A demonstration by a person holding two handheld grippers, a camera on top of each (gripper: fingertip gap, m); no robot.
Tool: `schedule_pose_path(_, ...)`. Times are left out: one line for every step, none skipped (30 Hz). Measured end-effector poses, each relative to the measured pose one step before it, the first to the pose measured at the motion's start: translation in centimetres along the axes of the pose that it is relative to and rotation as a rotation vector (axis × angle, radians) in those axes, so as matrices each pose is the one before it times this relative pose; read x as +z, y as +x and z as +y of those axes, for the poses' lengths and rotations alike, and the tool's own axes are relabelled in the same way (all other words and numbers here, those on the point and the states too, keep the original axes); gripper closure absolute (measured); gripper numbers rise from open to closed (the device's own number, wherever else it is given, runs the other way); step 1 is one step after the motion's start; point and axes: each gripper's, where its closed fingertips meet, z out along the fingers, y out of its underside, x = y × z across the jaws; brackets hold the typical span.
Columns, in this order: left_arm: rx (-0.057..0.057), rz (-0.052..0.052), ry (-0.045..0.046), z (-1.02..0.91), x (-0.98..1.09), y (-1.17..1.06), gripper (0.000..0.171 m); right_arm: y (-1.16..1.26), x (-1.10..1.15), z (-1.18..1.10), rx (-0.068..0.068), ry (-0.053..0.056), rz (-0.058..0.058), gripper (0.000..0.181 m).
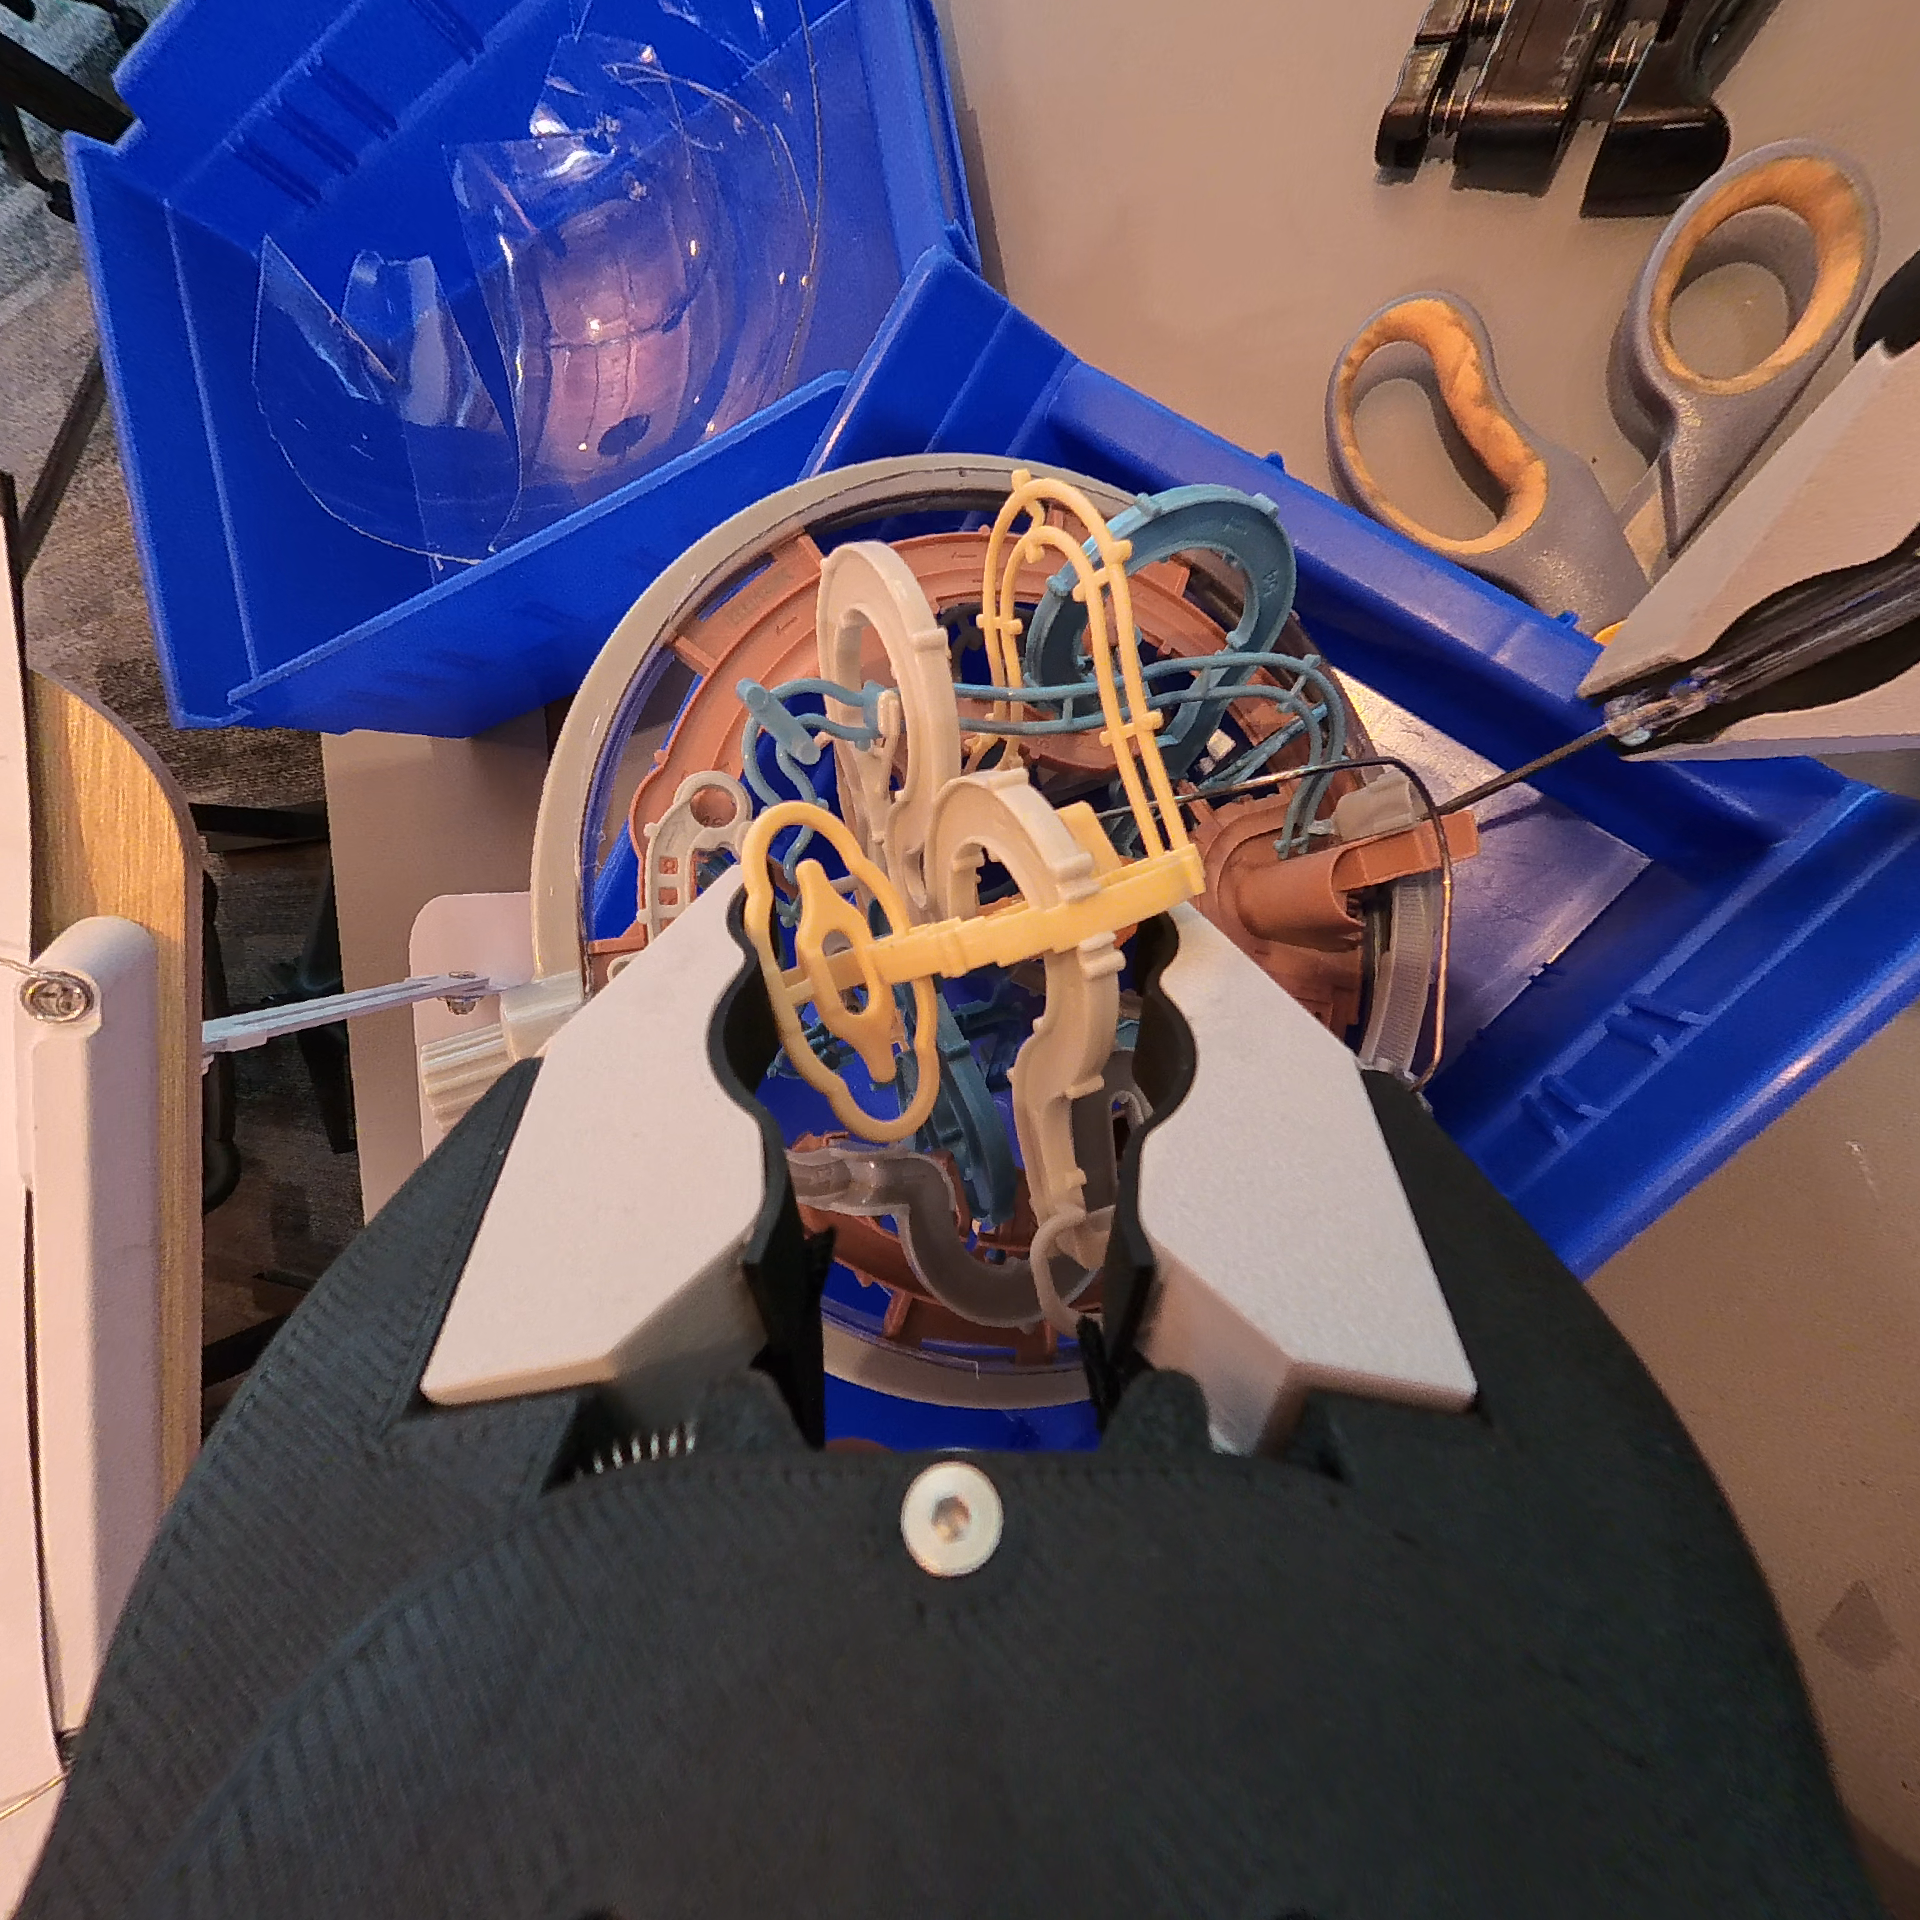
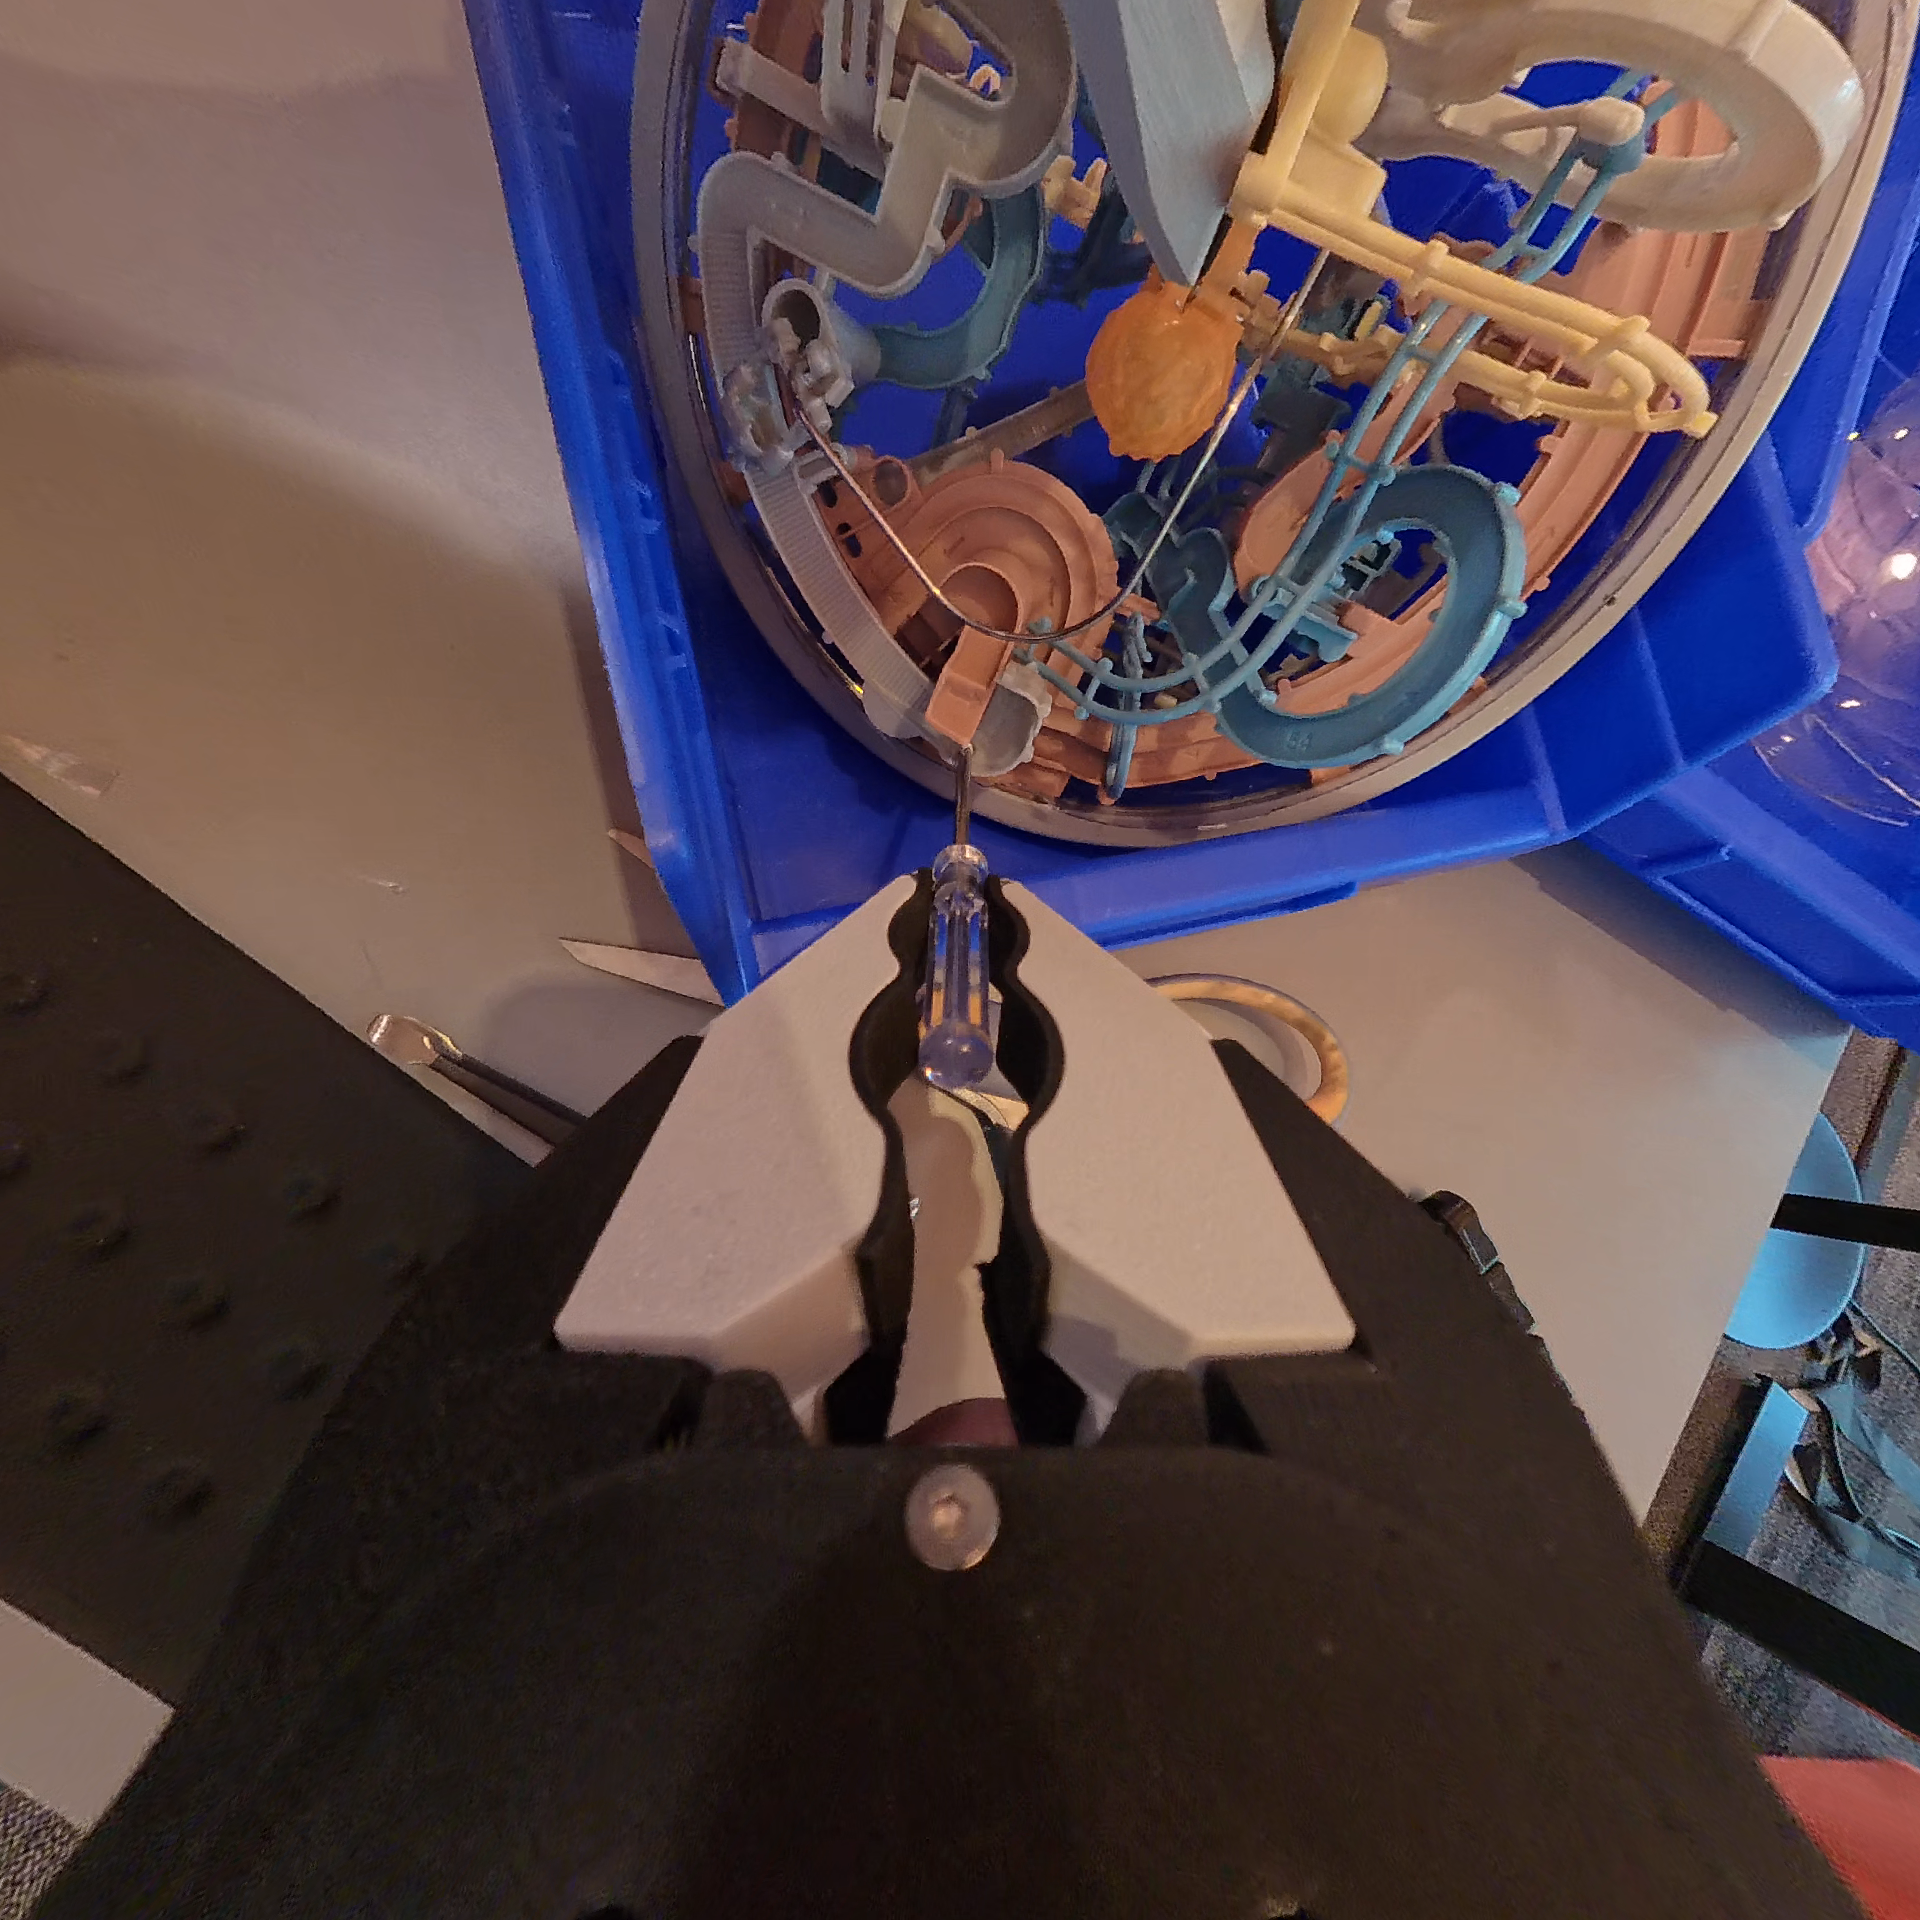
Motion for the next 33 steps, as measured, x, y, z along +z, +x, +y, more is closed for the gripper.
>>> schedule_pose_path(0.0008, -0.0003, -0.00023, 0.006, 0.011, -0.016, 0.105, 0.002, 0.035, 0.023, 0.0040, -0.0029, 0.0022, 0.175)
schedule_pose_path(-0.0015, 0.0016, 0.00155, -0.001, -0.003, 0.011, 0.105, -0.020, -0.001, -0.009, 0.0120, -0.0023, -0.0007, 0.175)
schedule_pose_path(-0.0002, 0.0004, 0.00045, 0.001, 0.005, -0.004, 0.105, -0.044, 0.004, -0.049, 0.0139, -0.0022, -0.0012, 0.175)
schedule_pose_path(0.0008, -0.0010, -0.00128, 0.018, 0.011, -0.009, 0.105, -0.062, 0.012, -0.067, 0.0100, -0.0014, 0.0003, 0.175)
schedule_pose_path(0.0001, -0.0009, -0.00104, -0.011, -0.002, 0.005, 0.105, -0.043, 0.009, -0.036, 0.0007, -0.0031, 0.0041, 0.175)
schedule_pose_path(0.0003, -0.0009, -0.00099, -0.006, 0.002, 0.016, 0.105, -0.036, -0.001, -0.025, -0.0154, -0.0036, 0.0082, 0.175)
schedule_pose_path(0.0010, -0.0011, -0.00115, -0.009, -0.003, -0.005, 0.105, -0.036, -0.002, -0.036, -0.0379, -0.0030, 0.0128, 0.175)
schedule_pose_path(0.0004, -0.0008, -0.00091, 0.000, 0.004, 0.005, 0.105, -0.025, 0.002, -0.035, -0.0727, -0.0037, 0.0193, 0.175)
schedule_pose_path(0.0009, -0.0013, -0.00083, 0.001, -0.001, 0.003, 0.105, 0.033, 0.003, -0.013, -0.1440, -0.0098, 0.0384, 0.175)
schedule_pose_path(0.0022, -0.0043, -0.00243, -0.007, 0.004, -0.023, 0.105, 0.118, 0.035, 0.043, -0.2381, -0.0212, 0.0665, 0.175)
schedule_pose_path(0.0035, -0.0100, -0.00487, 0.013, 0.020, -0.091, 0.105, 0.173, 0.074, -0.024, -0.3063, -0.0294, 0.0869, 0.175)
schedule_pose_path(-0.0009, -0.0118, -0.00611, 0.054, 0.019, -0.152, 0.105, 0.163, 0.111, -0.116, -0.3169, -0.0309, 0.0871, 0.176)
schedule_pose_path(-0.0035, -0.0095, -0.00637, 0.111, 0.008, -0.161, 0.105, 0.148, 0.093, -0.188, -0.2549, -0.0180, 0.0602, 0.176)
schedule_pose_path(-0.0037, -0.0022, -0.00175, 0.068, -0.013, -0.070, 0.104, 0.123, 0.039, -0.063, -0.1259, 0.0041, 0.0033, 0.176)
schedule_pose_path(-0.0034, 0.0035, 0.00271, 0.005, -0.024, 0.017, 0.104, 0.195, -0.148, 0.010, -0.0381, 0.0254, -0.0331, 0.176)
schedule_pose_path(-0.0007, -0.0008, -0.00032, 0.057, 0.027, -0.043, 0.104, 0.357, -0.363, 0.143, -0.0252, 0.0298, -0.0311, 0.176)
schedule_pose_path(-0.0012, 0.0009, 0.00048, 0.038, 0.035, -0.039, 0.104, 0.589, -0.653, 0.053, 0.0130, 0.0326, -0.0217, 0.176)
schedule_pose_path(-0.0013, 0.0035, 0.00281, 0.017, 0.005, -0.018, 0.104, 0.668, -0.865, -0.025, 0.0747, 0.0299, -0.0244, 0.176)
schedule_pose_path(-0.0004, 0.0031, 0.00369, 0.001, 0.017, -0.016, 0.104, 0.680, -0.914, -0.168, 0.1076, 0.0353, -0.0158, 0.176)
schedule_pose_path(-0.0017, 0.0040, 0.00364, -0.005, 0.018, -0.014, 0.104, 0.520, -0.544, 0.295, 0.1299, -0.0045, -0.0105, 0.176)
schedule_pose_path(-0.0009, 0.0028, 0.00236, -0.017, 0.024, -0.011, 0.104, -0.177, -0.118, 0.609, 0.1294, -0.0331, -0.0333, 0.176)
schedule_pose_path(-0.0001, 0.0013, 0.00093, -0.010, 0.000, 0.002, 0.104, -0.479, 0.090, 0.493, 0.1098, -0.0199, -0.0285, 0.175)
schedule_pose_path(0.0002, -0.0004, -0.00027, -0.022, 0.003, 0.012, 0.104, -0.299, 0.173, 0.204, 0.1103, 0.0090, -0.0071, 0.175)
schedule_pose_path(0.0008, -0.0015, -0.00104, -0.016, -0.015, 0.020, 0.104, -0.585, 0.242, 0.116, 0.1221, 0.0168, -0.0305, 0.176)
schedule_pose_path(0.0006, -0.0011, -0.00099, -0.018, -0.009, 0.019, 0.104, -0.550, 0.242, -0.008, 0.1106, 0.0289, -0.0313, 0.175)
schedule_pose_path(0.0002, -0.0008, -0.00052, -0.017, -0.004, 0.014, 0.104, -0.035, 0.174, -0.071, 0.0998, 0.0368, -0.0018, 0.175)
schedule_pose_path(0.0002, -0.0008, -0.00028, -0.001, -0.014, 0.016, 0.104, -0.015, 0.194, 0.101, 0.1000, 0.0234, -0.0066, 0.175)
schedule_pose_path(0.0001, -0.0002, 0.00019, -0.015, -0.009, 0.005, 0.104, -0.174, 0.175, -0.016, 0.0925, 0.0301, -0.0181, 0.175)
schedule_pose_path(0.0000, 0.0000, 0.00010, 0.000, -0.004, 0.009, 0.104, -0.152, 0.168, -0.060, 0.0815, 0.0328, -0.0141, 0.175)
schedule_pose_path(-0.0002, 0.0003, 0.00029, -0.008, -0.006, 0.002, 0.104, -0.147, 0.269, 0.284, 0.0641, 0.0048, -0.0110, 0.175)
schedule_pose_path(-0.0003, 0.0005, 0.00031, -0.006, 0.007, 0.001, 0.104, -0.205, 0.299, 0.312, 0.0374, 0.0023, -0.0100, 0.175)
schedule_pose_path(-0.0001, 0.0005, 0.00036, -0.011, -0.001, -0.005, 0.104, -0.003, 0.266, 0.251, 0.0292, 0.0055, 0.0037, 0.175)
schedule_pose_path(-0.0002, 0.0006, 0.00058, -0.008, 0.004, 0.010, 0.104, 0.168, 0.266, 0.421, 0.0284, -0.0103, 0.0096, 0.175)
